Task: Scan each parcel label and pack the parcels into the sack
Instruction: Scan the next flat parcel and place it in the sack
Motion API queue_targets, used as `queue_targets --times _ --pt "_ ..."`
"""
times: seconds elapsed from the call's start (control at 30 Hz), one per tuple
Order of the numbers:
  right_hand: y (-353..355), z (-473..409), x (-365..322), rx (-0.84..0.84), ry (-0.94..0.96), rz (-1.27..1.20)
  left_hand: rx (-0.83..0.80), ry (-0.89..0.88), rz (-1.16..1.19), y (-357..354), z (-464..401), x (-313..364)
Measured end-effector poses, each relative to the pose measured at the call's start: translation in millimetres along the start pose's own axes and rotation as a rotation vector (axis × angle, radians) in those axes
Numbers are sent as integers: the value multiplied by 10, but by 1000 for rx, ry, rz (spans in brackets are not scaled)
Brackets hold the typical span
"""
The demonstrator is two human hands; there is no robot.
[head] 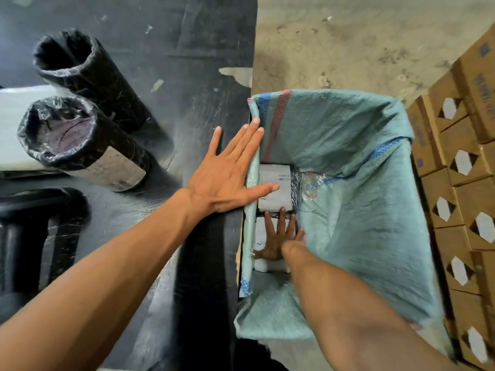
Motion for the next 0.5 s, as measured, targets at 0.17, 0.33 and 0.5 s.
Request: queue_targets --times 0.17,0.33,0.5 --pt "247 198 149 43 6 -84 24 -16 17 -36 -9 -40" --pt "559 511 401 217 19 -258 18 -12 21 -49 -18 -59" --pt "798 1057 661 498 78 -521 86 0 114 23 16 -26"
Point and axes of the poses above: each hand's wrist, its own z-axis away from the middle knuckle, its own y-axis out of the back of the hand, x = y × z, the point moved 1 cm from there along -z, towards the middle knuckle, and after that the axes turned 11 degrees about -y, right-handed, at the moved point
